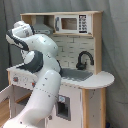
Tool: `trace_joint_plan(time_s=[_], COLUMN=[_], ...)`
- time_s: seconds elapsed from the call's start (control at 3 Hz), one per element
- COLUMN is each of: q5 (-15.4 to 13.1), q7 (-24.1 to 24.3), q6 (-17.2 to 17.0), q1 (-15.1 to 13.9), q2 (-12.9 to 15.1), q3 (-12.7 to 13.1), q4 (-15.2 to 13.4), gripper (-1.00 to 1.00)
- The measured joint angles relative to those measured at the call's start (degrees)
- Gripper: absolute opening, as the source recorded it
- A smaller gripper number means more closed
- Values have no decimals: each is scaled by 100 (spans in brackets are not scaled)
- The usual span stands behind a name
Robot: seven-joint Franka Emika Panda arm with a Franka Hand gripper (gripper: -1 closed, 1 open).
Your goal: Play with the kitchen
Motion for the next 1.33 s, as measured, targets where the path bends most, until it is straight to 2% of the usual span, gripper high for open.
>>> trace_joint_plan(time_s=[1.33], q5=[-1], q7=[1122], q6=[78], q1=[-1514], q2=[-126], q3=[1143], q4=[-1522], gripper=[-100])
